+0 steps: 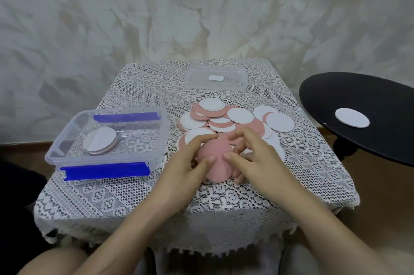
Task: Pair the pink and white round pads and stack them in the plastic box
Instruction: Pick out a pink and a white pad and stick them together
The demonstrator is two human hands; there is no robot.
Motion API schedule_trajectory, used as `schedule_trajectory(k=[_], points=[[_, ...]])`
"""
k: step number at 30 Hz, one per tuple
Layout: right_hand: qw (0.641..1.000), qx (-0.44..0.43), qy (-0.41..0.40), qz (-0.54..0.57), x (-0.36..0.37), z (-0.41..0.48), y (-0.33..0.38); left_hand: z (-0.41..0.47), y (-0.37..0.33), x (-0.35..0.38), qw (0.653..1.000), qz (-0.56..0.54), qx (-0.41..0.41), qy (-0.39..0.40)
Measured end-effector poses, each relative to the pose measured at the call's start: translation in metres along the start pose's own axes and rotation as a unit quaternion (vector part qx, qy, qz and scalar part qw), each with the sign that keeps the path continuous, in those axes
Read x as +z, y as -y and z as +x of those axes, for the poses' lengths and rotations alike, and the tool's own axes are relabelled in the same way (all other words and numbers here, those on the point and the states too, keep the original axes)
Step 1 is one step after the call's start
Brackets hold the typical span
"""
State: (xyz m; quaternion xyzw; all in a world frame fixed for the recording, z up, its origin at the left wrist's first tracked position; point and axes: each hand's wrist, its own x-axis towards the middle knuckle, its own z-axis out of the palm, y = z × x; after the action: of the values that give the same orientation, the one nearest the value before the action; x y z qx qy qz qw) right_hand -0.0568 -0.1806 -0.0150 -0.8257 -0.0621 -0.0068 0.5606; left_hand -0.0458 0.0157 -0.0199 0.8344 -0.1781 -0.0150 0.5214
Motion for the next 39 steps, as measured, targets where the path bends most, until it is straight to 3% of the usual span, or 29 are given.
schedule_trajectory(k=[4,7,14,18,32,39], points=[[0.998,-0.034,0.004,-0.06,0.001,-0.001,0.004,-0.005,0.003,-0.005,0.989,0.134,0.056,-0.024],[0.978,-0.083,-0.004,-0.19,0.0,-0.004,0.008,-0.008,0.003,-0.008,0.974,0.209,0.074,-0.042],[0.96,-0.069,0.039,-0.268,0.007,-0.008,0.006,-0.011,0.008,-0.008,0.97,0.233,0.07,-0.022],[0.965,-0.093,0.005,-0.245,0.008,-0.009,0.007,-0.011,0.003,-0.009,0.972,0.218,0.08,-0.034],[0.957,-0.097,0.012,-0.272,0.018,-0.008,0.003,-0.009,0.011,-0.006,0.976,0.201,0.071,-0.033],[0.991,-0.089,-0.028,-0.097,0.022,-0.006,0.016,-0.016,-0.005,-0.02,0.986,0.118,0.073,-0.091]])
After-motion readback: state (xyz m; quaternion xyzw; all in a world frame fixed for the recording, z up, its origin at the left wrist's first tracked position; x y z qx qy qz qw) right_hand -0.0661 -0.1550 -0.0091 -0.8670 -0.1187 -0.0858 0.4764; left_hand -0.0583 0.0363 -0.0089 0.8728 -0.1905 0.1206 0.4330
